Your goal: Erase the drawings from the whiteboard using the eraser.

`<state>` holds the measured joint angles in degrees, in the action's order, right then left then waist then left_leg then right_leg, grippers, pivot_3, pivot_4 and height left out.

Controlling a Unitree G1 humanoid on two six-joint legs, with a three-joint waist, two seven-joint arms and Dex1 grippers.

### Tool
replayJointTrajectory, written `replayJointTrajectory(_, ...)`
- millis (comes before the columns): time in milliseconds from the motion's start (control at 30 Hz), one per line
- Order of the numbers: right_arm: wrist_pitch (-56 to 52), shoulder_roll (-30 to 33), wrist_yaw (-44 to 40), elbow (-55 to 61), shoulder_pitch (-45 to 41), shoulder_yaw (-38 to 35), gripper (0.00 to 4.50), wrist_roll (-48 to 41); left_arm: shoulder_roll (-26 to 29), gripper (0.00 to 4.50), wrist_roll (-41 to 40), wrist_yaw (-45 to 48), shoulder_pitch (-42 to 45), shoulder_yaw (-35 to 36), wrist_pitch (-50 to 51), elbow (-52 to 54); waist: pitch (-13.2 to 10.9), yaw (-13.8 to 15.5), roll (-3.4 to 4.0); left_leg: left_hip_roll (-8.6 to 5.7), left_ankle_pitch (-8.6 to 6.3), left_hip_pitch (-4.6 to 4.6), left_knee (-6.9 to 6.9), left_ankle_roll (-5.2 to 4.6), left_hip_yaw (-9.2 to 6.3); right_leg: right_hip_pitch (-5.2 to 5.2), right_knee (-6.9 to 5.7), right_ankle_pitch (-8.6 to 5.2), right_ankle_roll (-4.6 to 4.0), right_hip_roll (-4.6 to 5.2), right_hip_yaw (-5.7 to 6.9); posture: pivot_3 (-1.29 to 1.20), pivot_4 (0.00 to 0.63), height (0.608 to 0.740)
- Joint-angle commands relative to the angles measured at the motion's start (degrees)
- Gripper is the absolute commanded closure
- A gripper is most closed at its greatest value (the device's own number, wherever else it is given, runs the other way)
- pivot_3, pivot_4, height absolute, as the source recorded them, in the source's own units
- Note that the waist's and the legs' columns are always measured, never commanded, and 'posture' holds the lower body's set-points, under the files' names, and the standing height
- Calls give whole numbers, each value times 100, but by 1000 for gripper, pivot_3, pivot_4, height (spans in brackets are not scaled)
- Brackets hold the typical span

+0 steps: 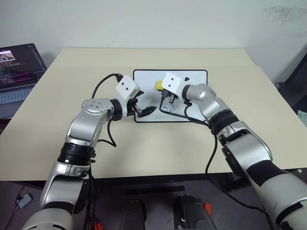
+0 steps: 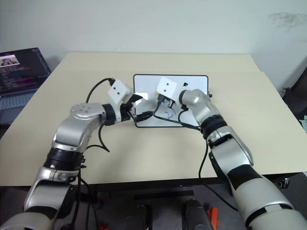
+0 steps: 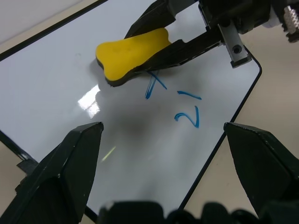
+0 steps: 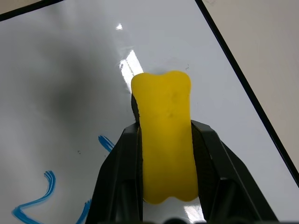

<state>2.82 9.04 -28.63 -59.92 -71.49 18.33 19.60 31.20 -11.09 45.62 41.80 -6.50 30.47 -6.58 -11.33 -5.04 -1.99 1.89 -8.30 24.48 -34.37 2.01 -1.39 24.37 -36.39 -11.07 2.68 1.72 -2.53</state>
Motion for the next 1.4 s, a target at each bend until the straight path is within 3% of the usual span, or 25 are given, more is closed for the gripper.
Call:
replayJointTrajectory(33, -45, 16, 59, 27, -174, 8, 3434, 60, -11, 0, 1, -25, 67, 80, -68, 215, 0, 1, 0, 0, 0, -1, 0, 0, 0, 0, -3, -2, -3, -1, 0, 0, 150, 740)
replayJointTrajectory(833, -100, 1709, -36, 20, 368, -104, 3434, 72, -35, 0, 32, 56, 190, 37, -132, 79, 2, 195, -3, -2, 0, -1, -3, 0, -2, -18, 20, -4, -6, 3, 1, 0, 150, 740)
replayJointTrajectory(1000, -402, 1657, -939, 1316, 701, -681, 3434, -812, 75, 0, 22, 114, 154, 97, -119, 124, 2, 183, -3, -2, 1, -1, -6, -1, -2, -21, 27, -4, -5, 2, 1, 0, 150, 740)
replayJointTrajectory(1200, -1412, 2135, -1628, 3523, 1514, -829, 3435, -998, 573, 0, 5, 422, -148, 186, -149, 453, 0, 179, 0, -1, 0, 32, 12, -1, -1, 20, 27, -8, -1, 0, 1, 0, 150, 740)
replayJointTrajectory(1400, -1862, 2642, -1860, 4581, 2094, -893, 3451, -1053, 914, 0, -238, 722, -379, 474, -320, 628, 0, 198, -1, 0, -7, 40, 44, 8, 2, 49, 19, -22, 17, -1, 3, 0, 150, 740)
